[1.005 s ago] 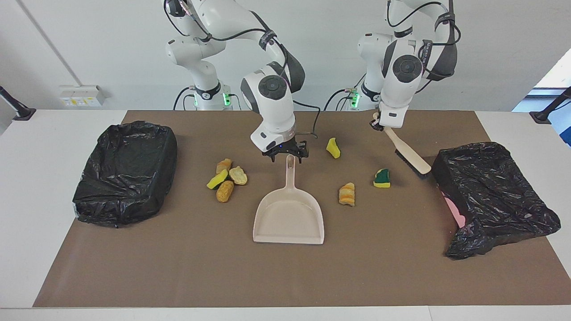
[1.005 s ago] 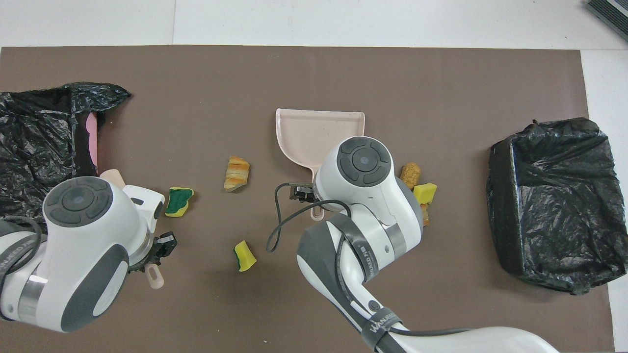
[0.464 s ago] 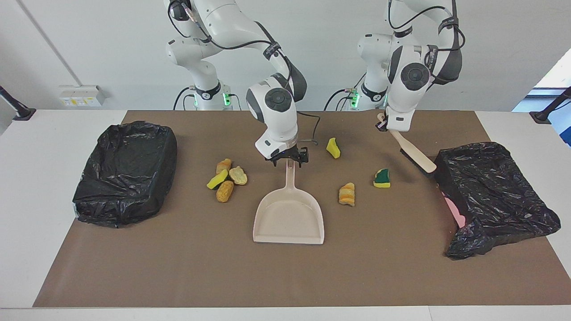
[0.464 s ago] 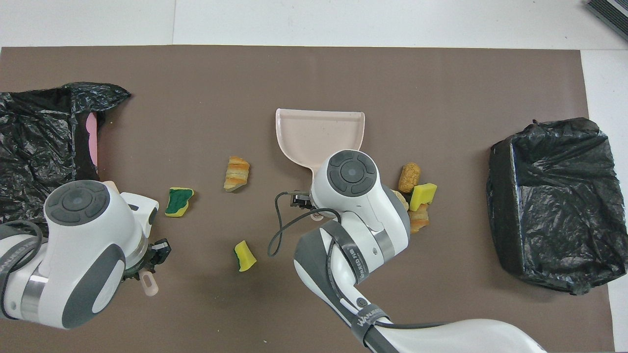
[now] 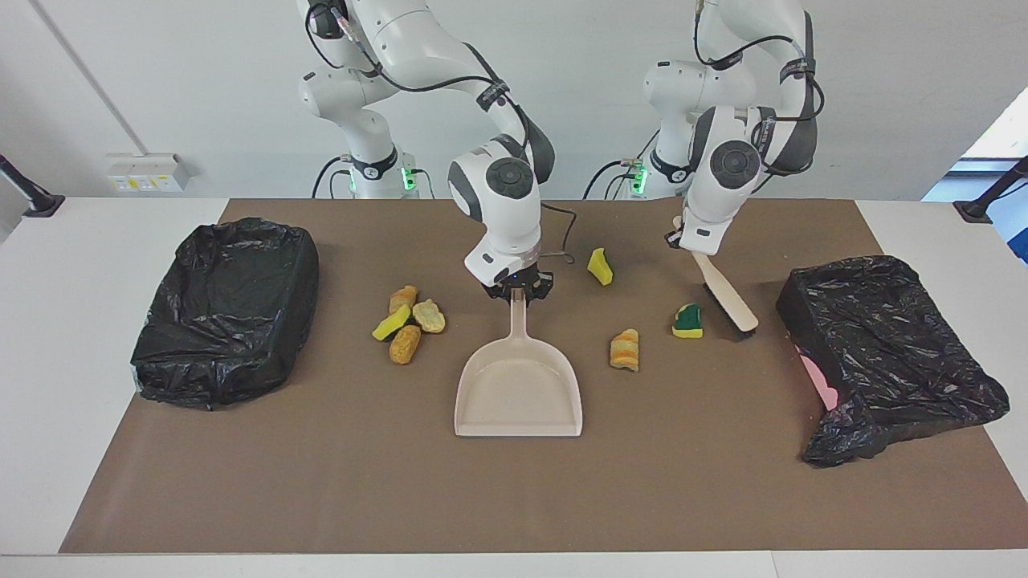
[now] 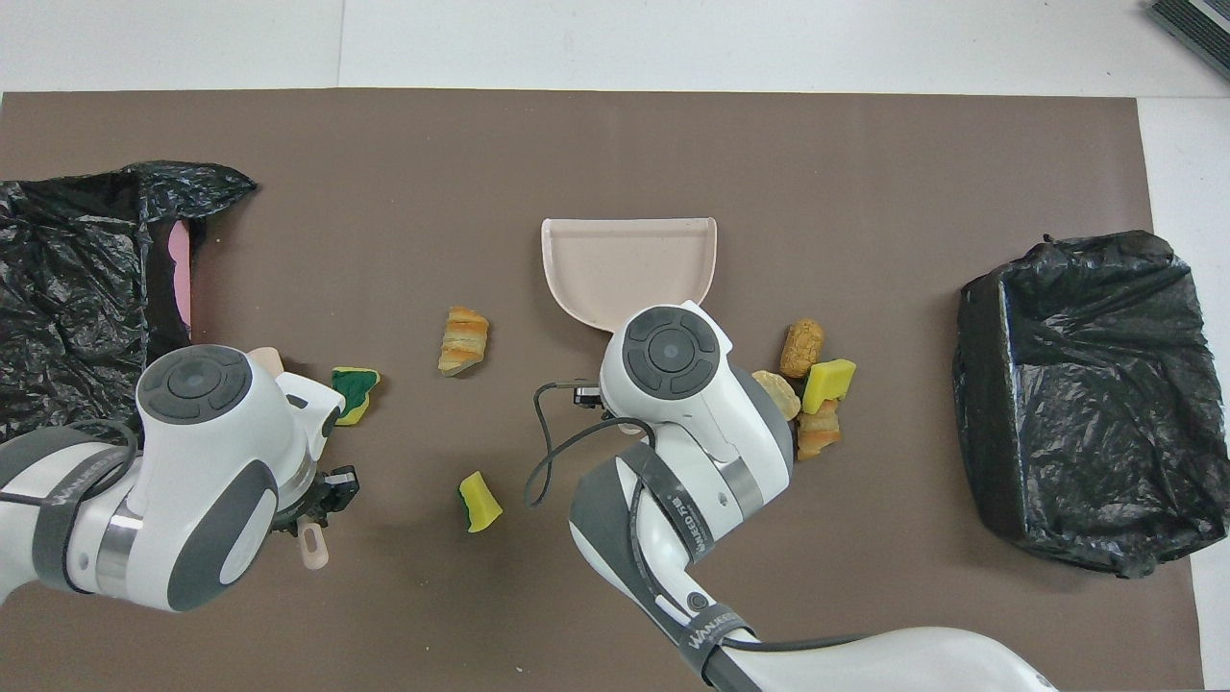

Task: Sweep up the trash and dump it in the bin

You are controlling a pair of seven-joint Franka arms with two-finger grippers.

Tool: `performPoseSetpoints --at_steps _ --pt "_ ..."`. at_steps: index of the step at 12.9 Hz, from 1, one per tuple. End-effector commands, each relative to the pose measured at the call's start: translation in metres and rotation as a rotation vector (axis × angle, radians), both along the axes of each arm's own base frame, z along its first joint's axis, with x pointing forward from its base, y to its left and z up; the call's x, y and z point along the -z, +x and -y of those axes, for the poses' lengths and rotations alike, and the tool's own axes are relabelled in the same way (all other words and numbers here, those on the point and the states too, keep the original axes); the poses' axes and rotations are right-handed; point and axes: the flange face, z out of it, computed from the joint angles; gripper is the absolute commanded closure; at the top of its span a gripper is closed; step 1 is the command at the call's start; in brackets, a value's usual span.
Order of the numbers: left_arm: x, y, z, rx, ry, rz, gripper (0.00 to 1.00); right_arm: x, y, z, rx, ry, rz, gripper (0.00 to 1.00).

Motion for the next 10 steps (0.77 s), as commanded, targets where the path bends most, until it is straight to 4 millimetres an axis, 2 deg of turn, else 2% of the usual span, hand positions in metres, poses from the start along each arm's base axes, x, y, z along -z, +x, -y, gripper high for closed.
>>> performPoseSetpoints --at_steps 1,3,5,7,8,9,10 --pt "0.001 -0.001 0.015 0.045 -0.062 -0.001 1.00 -0.002 -0.002 -0.003 -0.017 -0.019 0.017 1.00" --pt "-0.001 -0.004 0.028 0.057 -0.104 -0.005 1.00 -0.007 -0.003 -0.001 -0.029 -0.042 0.020 1.00" --pt "-0.002 -0.009 0.050 0.111 -0.124 -0.006 1.00 -0.027 -0.006 0.001 -0.023 -0.034 0.030 1.00" --pt "-0.007 -0.012 0.069 0.142 -0.157 0.001 1.00 -0.025 -0.005 0.003 -0.017 -0.015 0.028 1.00" --pt "-0.009 -0.011 0.073 0.159 -0.168 0.003 1.00 -0.022 -0.001 0.008 -0.010 -0.011 0.020 1.00" --pt "-0.010 -0.015 0.083 0.185 -0.169 0.001 1.00 -0.020 -0.003 0.009 -0.020 0.009 0.001 0.93" --pt "-0.014 -0.015 0.089 0.195 -0.170 0.004 1.00 -0.014 -0.006 0.010 -0.033 0.024 -0.022 0.81"
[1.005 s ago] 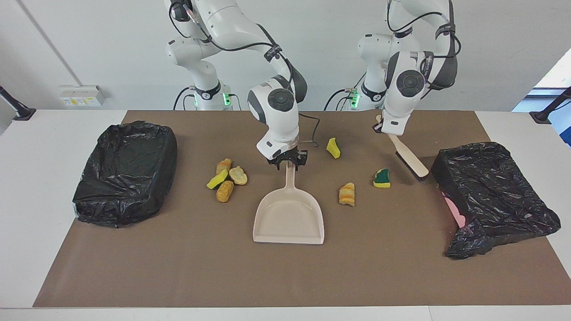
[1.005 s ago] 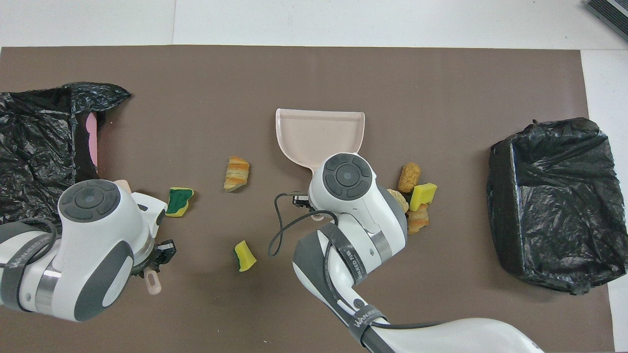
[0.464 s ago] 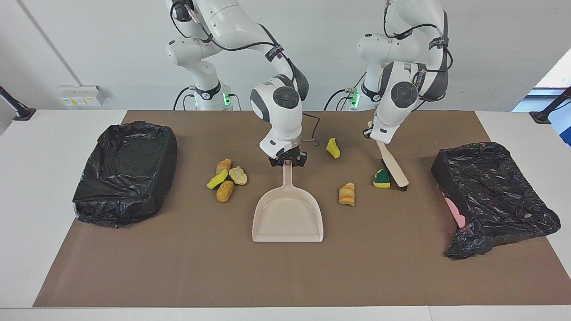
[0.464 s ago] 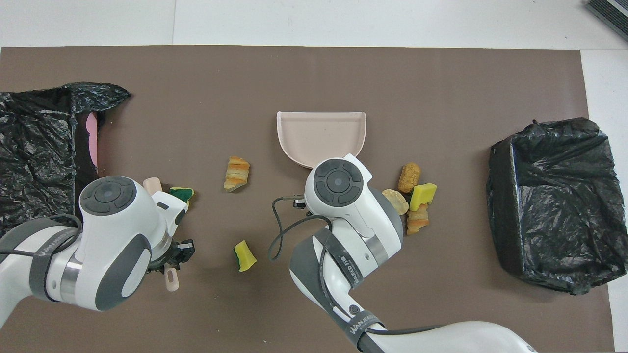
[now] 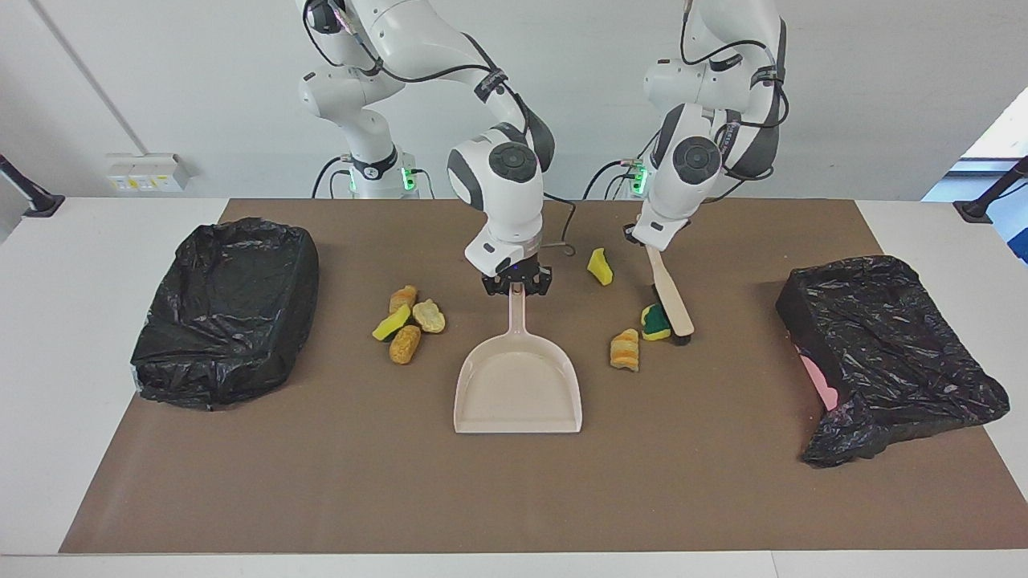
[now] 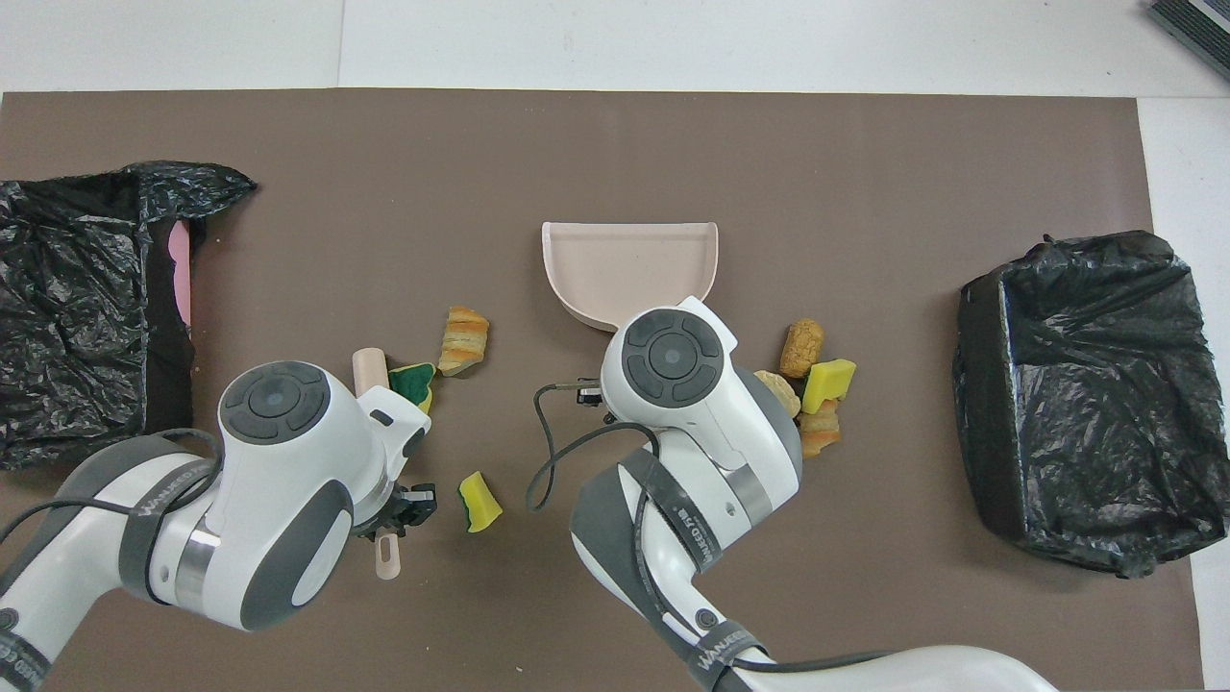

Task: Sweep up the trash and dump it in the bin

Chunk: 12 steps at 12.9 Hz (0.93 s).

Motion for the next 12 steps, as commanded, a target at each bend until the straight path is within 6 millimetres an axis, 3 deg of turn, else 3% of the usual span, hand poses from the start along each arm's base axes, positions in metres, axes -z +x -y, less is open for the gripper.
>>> performPoseSetpoints --at_steps 1,2,3,4,9,11,12 --pt "-0.015 0.003 0.013 0.026 -0.021 0.006 1.00 0.012 -0.006 0.010 -0.022 0.030 -0.048 0.72" --pt "-0.031 0.002 0.013 0.016 -0.014 -0.006 1.00 0.014 -0.001 0.019 -0.039 0.029 -0.048 0.52" --pt "-0.047 -0.001 0.013 -0.007 -0.007 -0.027 1.00 0.016 0.000 0.023 -0.069 0.030 -0.049 0.21" --pt "-0.055 -0.008 0.015 -0.074 0.005 -0.036 1.00 0.016 0.002 0.023 -0.071 0.034 -0.044 0.03" --pt "-0.060 -0.053 0.069 -0.341 0.040 -0.049 1.00 0.015 0.021 0.028 -0.046 0.072 0.027 0.00" --pt "-0.059 -0.067 0.080 -0.478 0.056 -0.052 1.00 0.016 0.020 0.028 -0.071 0.072 0.025 0.00" --pt "-0.057 -0.073 0.084 -0.540 0.062 -0.057 1.00 0.020 0.019 0.030 -0.081 0.068 0.021 0.19"
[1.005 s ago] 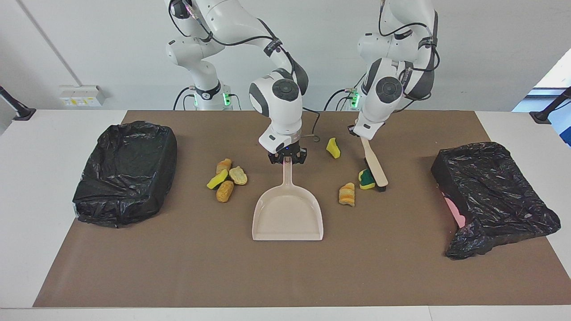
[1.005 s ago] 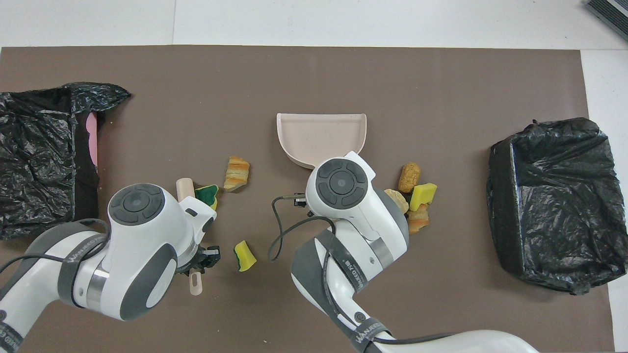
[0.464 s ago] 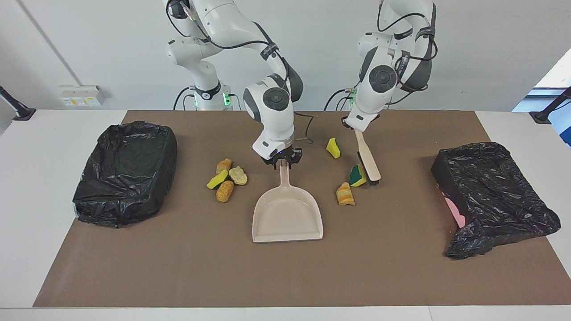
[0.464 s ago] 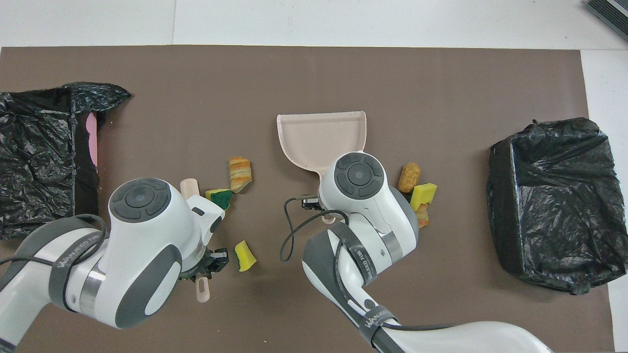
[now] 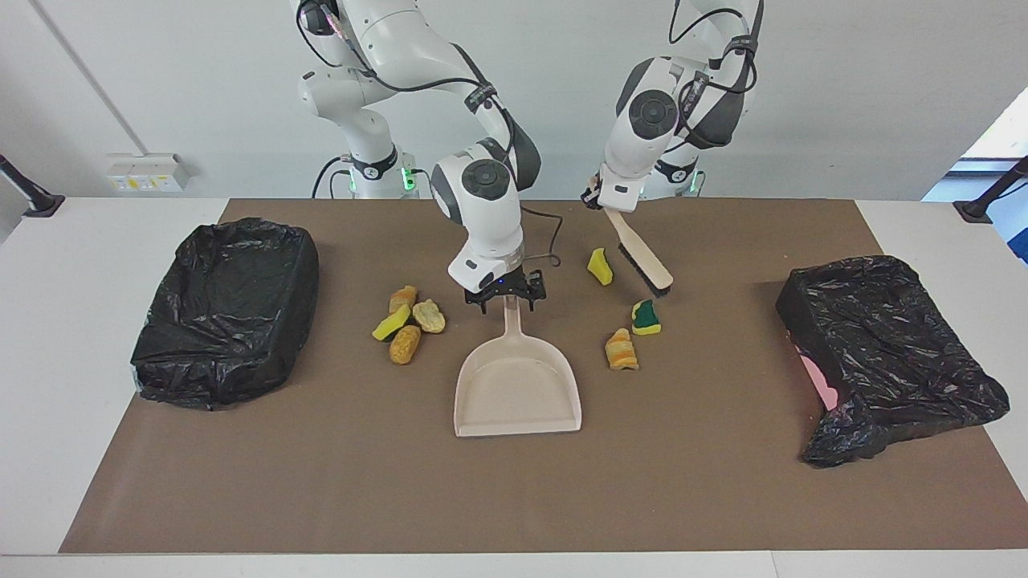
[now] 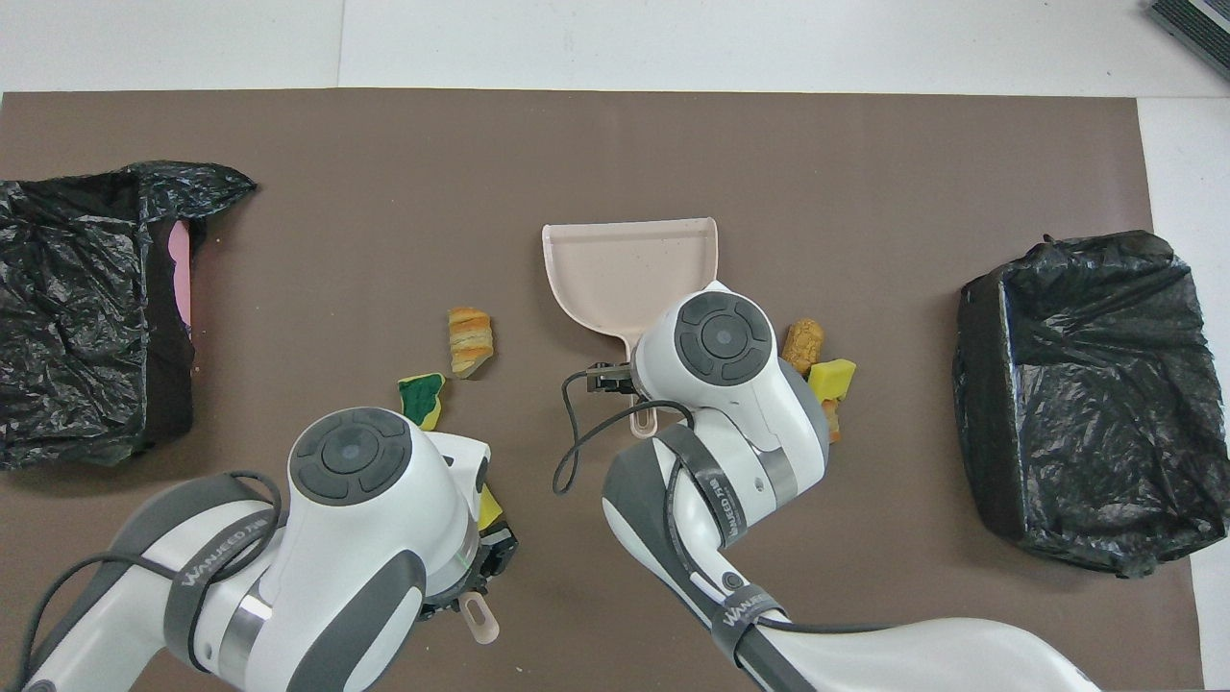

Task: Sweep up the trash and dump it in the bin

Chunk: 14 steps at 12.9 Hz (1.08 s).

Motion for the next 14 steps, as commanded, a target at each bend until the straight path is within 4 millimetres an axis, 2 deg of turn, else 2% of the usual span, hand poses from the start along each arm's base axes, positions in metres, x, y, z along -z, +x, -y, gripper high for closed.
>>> performPoseSetpoints --at_steps 1,2,3,4,5,6,7,9,10,12,14 --pt "0.003 -0.021 0.002 -0.148 0.001 0.007 1.00 0.007 0.001 0.002 -0.036 0.020 -0.005 0.55" --pt "0.012 -0.034 0.013 -0.159 -0.001 -0.003 1.00 0.006 0.002 0.002 -0.036 0.020 -0.003 0.90" --pt "0.021 -0.041 0.018 -0.217 0.000 -0.006 1.00 0.005 0.002 0.002 -0.038 0.016 -0.009 1.00" --pt "0.031 -0.047 0.021 -0.263 0.001 0.006 1.00 0.004 0.002 0.002 -0.042 0.010 -0.013 1.00" --pt "0.040 -0.063 0.032 -0.254 0.003 0.016 1.00 -0.003 0.002 0.001 -0.032 0.015 -0.008 1.00" --pt "0.043 -0.066 0.037 -0.284 -0.007 0.006 1.00 -0.013 -0.001 0.003 -0.031 0.009 -0.021 1.00" --pt "0.043 -0.066 0.040 -0.333 -0.017 -0.002 1.00 -0.038 -0.007 0.007 -0.060 -0.003 -0.017 1.00" --pt "0.044 -0.062 0.041 -0.362 -0.020 0.006 1.00 -0.072 -0.012 0.031 -0.171 -0.007 -0.022 1.00" --pt "0.043 -0.055 0.039 -0.386 -0.034 0.022 1.00 -0.086 -0.015 0.050 -0.265 -0.016 -0.047 1.00" --pt "0.046 -0.045 0.037 -0.430 -0.044 0.042 1.00 -0.110 -0.007 0.103 -0.439 -0.012 -0.058 1.00" --pt "0.064 -0.029 0.035 -0.471 -0.031 0.047 1.00 -0.125 -0.007 0.144 -0.610 -0.001 -0.065 1.00"
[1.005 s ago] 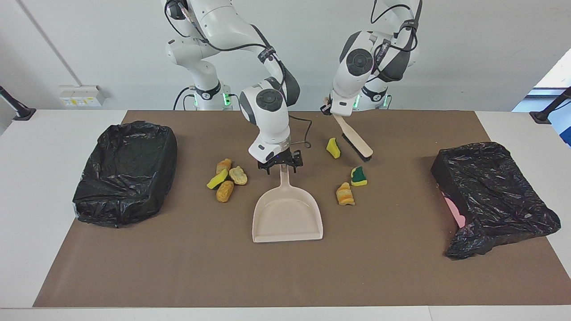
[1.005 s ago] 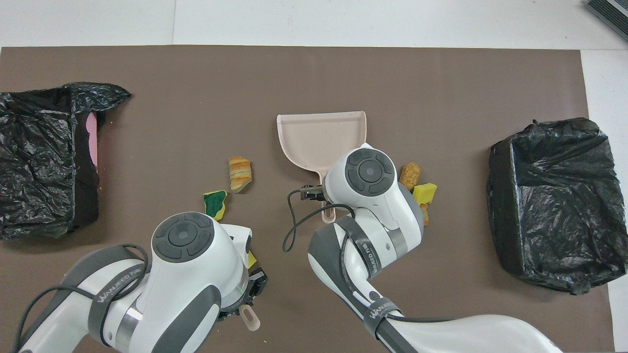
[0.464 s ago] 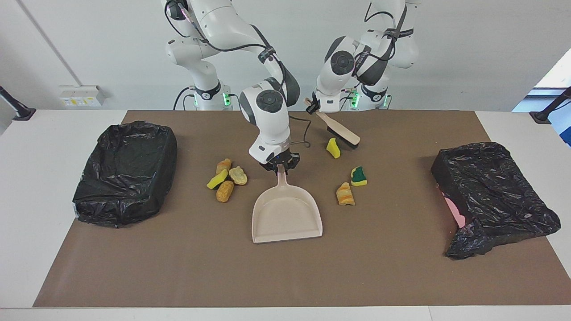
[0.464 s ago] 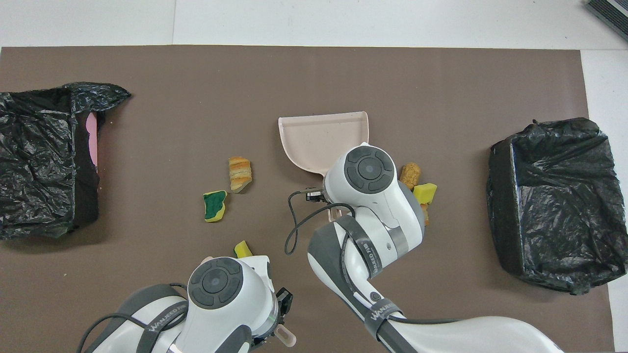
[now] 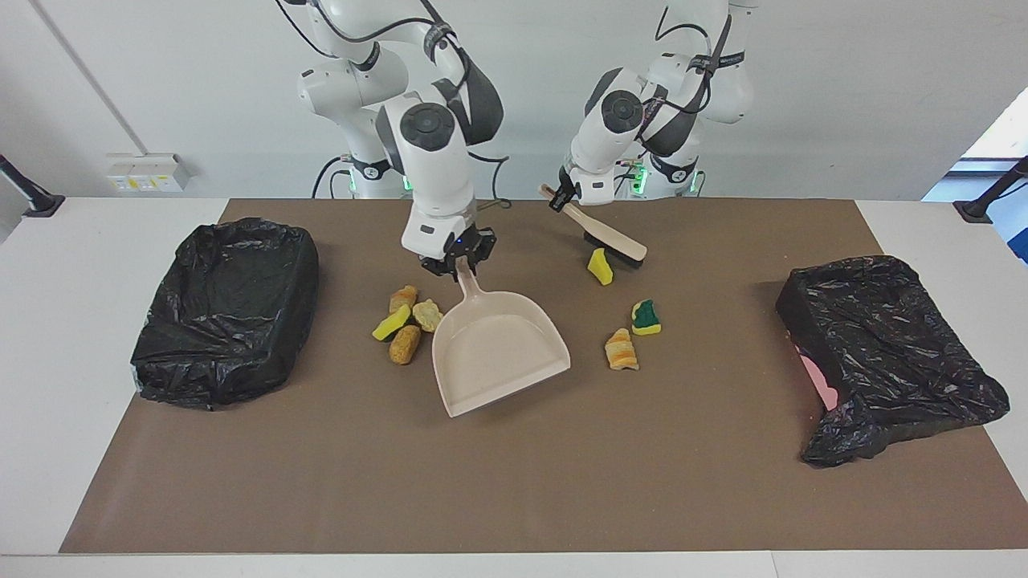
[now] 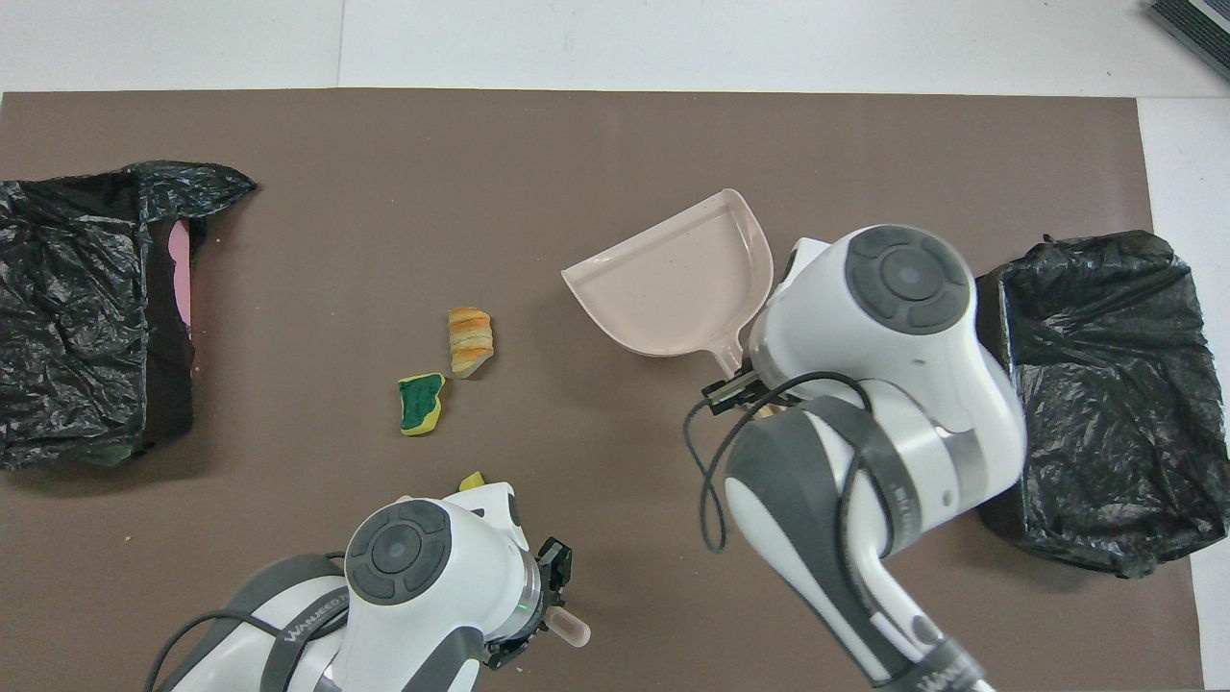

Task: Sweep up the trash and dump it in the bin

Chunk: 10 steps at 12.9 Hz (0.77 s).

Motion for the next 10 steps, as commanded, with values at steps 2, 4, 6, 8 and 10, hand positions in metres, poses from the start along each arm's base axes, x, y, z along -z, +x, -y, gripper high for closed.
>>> performPoseSetpoints --at_steps 2,4,6,8,10 --pt "0.018 0.025 -0.006 -0.073 -0.017 0.036 1.00 0.001 -0.018 0.045 -0.273 0.030 -0.021 1.00" --pt "0.019 0.056 -0.021 -0.104 -0.029 0.064 1.00 0.014 -0.032 0.045 -0.335 0.030 -0.043 1.00" --pt "0.015 0.081 -0.023 -0.108 -0.042 0.086 1.00 0.033 -0.039 0.039 -0.438 0.037 -0.069 1.00" --pt "0.009 0.106 -0.026 -0.092 -0.056 0.116 1.00 0.048 -0.038 0.038 -0.590 0.056 -0.015 1.00" --pt "0.008 0.113 -0.029 0.000 -0.068 0.152 1.00 0.064 -0.040 0.026 -0.741 0.050 0.027 1.00"
